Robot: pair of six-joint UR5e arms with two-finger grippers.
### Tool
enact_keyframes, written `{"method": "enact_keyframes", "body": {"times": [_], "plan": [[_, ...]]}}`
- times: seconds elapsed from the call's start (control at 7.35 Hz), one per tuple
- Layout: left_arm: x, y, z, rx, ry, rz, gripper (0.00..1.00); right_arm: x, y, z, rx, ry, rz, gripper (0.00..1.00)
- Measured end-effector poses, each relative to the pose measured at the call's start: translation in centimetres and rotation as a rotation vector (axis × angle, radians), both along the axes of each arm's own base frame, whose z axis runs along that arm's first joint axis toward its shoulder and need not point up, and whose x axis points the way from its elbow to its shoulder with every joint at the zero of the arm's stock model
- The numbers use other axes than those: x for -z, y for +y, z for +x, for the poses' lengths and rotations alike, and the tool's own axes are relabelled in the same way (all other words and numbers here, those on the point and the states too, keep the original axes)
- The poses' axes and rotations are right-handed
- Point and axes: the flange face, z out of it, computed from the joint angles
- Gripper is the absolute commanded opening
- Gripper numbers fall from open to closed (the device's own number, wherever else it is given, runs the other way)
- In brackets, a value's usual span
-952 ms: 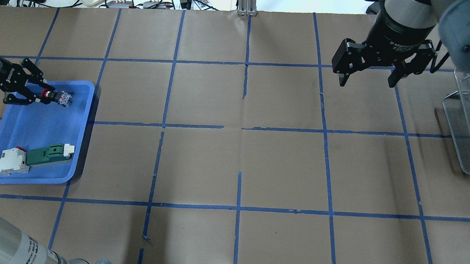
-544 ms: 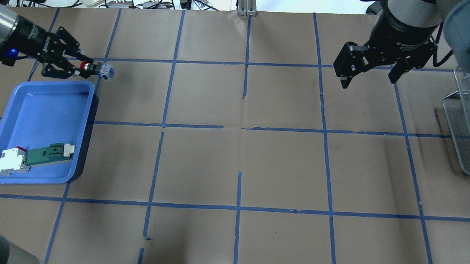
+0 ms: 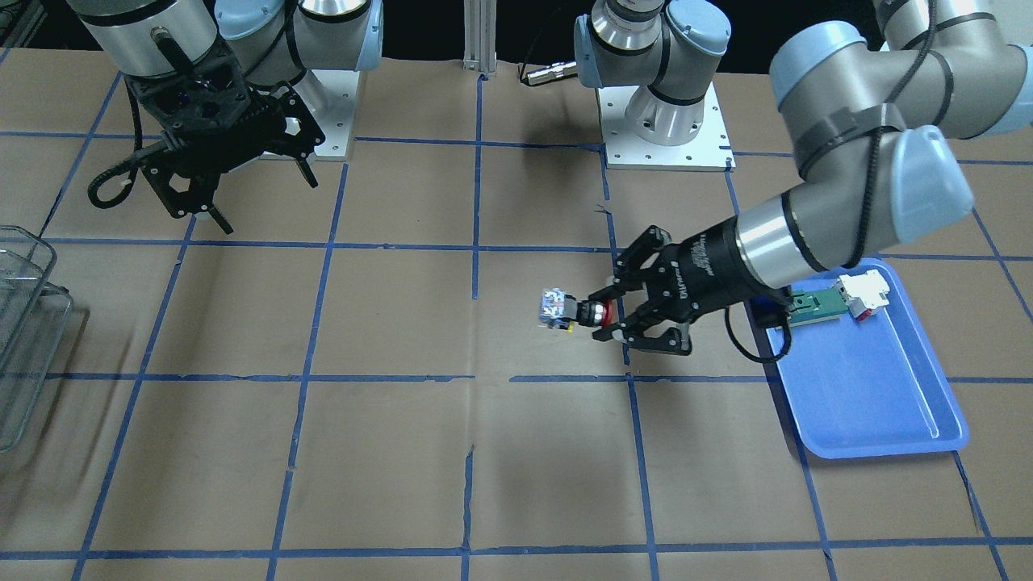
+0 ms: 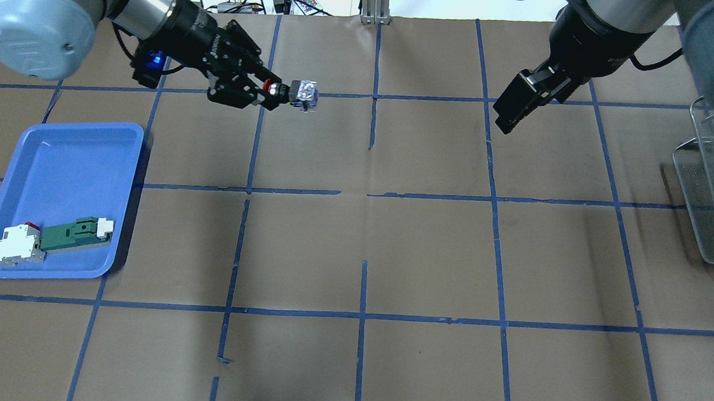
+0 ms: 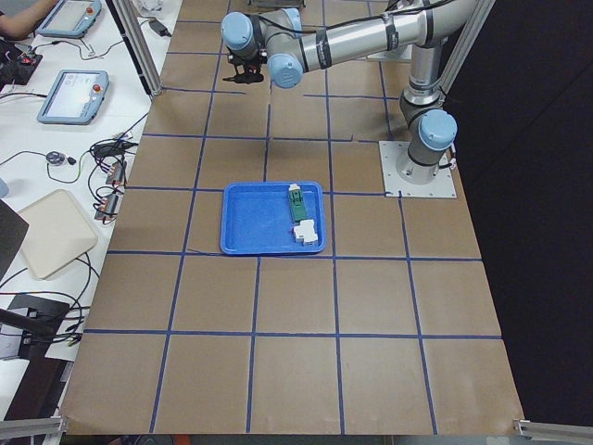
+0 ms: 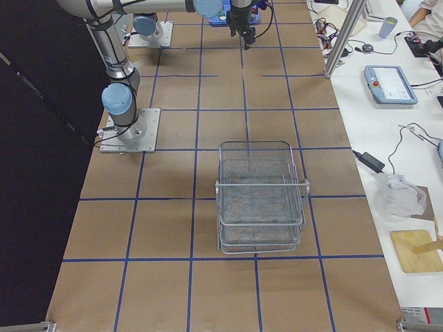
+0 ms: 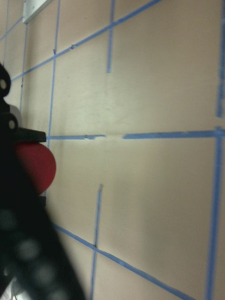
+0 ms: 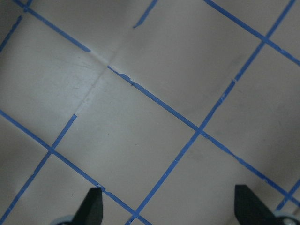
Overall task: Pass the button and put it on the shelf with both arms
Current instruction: 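Lift the red button with the left gripper toward the table center, then bring the button toward the right gripper while the right gripper descends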
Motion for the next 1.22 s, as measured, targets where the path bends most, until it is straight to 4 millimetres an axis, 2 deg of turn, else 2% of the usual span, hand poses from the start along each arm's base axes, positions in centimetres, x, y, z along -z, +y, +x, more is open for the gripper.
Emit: {"method": "enact_keyframes", "body": {"times": [0.27,0.41,0.68,0.95,1.22], "plan": [[-1.8,1.9,-6.3,-0.01,0.024,0.011,0.0,0.1,0.1,0.6,-0.289,-0.04,-0.047,1.0],[-2.1,2.5,-8.1,-0.022,0.033,0.017,0.0,0.4,0.1,0.8,-0.445,-0.042,-0.071,1.0],[-2.6,3.5,-10.3,-0.048,0.04,0.022,0.0,1.3,0.2,1.1,-0.699,-0.056,-0.108,1.0],[-3.3,4.9,-13.0,-0.034,0.043,0.018,0.0,2.3,0.7,3.1,-0.77,-0.132,-0.126,1.0],[-3.9,5.8,-14.3,-0.038,0.047,0.017,0.0,2.5,1.1,5.2,-0.768,-0.153,-0.134,1.0]]}}
